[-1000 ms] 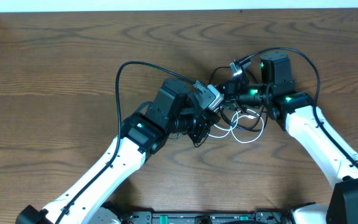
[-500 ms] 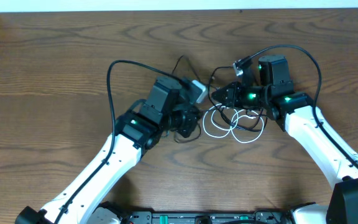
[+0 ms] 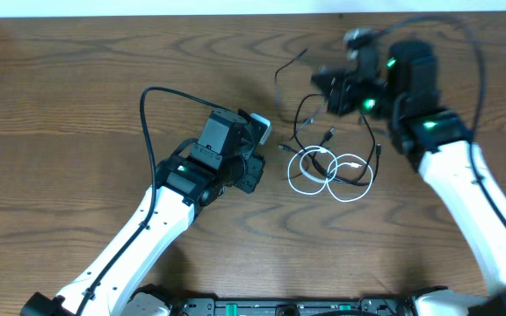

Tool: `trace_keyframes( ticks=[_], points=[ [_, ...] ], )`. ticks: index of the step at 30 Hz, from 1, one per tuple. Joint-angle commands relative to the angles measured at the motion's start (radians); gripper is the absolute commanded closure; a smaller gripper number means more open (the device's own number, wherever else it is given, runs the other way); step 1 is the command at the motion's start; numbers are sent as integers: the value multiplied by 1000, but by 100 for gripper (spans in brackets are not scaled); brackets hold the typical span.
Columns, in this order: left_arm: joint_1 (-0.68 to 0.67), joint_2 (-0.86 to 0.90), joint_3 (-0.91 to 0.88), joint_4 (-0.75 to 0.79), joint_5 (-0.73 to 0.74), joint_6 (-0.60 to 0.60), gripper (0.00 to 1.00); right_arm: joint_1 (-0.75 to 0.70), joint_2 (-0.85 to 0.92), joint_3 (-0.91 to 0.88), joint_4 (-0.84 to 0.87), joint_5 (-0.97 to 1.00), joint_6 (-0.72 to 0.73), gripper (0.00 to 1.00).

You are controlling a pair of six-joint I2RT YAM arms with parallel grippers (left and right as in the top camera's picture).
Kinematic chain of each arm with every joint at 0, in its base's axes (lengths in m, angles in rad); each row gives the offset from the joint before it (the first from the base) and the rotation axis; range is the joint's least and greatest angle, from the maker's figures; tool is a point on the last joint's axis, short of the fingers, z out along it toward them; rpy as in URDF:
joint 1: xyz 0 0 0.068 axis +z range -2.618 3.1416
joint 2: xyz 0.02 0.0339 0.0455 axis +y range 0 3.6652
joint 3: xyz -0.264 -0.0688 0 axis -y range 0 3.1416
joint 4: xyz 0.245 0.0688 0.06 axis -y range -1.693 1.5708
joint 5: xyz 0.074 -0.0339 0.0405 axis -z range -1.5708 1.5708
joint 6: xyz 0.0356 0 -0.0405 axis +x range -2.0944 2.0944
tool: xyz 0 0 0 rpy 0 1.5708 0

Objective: Untangle cables
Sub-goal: 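Pull the black cable with the right gripper off to the right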

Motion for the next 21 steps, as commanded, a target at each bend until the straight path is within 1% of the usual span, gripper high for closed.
trace_keyframes(
  ticks=[1, 6, 10, 14, 16, 19, 21],
  points=[
    [3, -2, 9, -3, -15, -5, 70, -62, -78, 133, 5, 136, -40, 99],
    [3, -2, 9, -6, -15, -5, 70, -187, -107, 227, 5, 277, -65, 99],
    [3, -2, 9, -6, -15, -5, 70, -304, -116, 237, 4, 345, -109, 99],
    [3, -2, 9, -6, -15, -5, 70, -427, -114, 236, -18, 416, -111, 99],
    [3, -2, 9, -6, -15, -5, 70, -521, -114, 236, -64, 483, -111, 99],
    [3, -2, 9, -6, -15, -6, 70, -584, -101, 236, -113, 545, -119, 99],
    [3, -2, 9, -6, -15, -9, 70, -621, -83, 236, -147, 568, -155, 99]
  ],
)
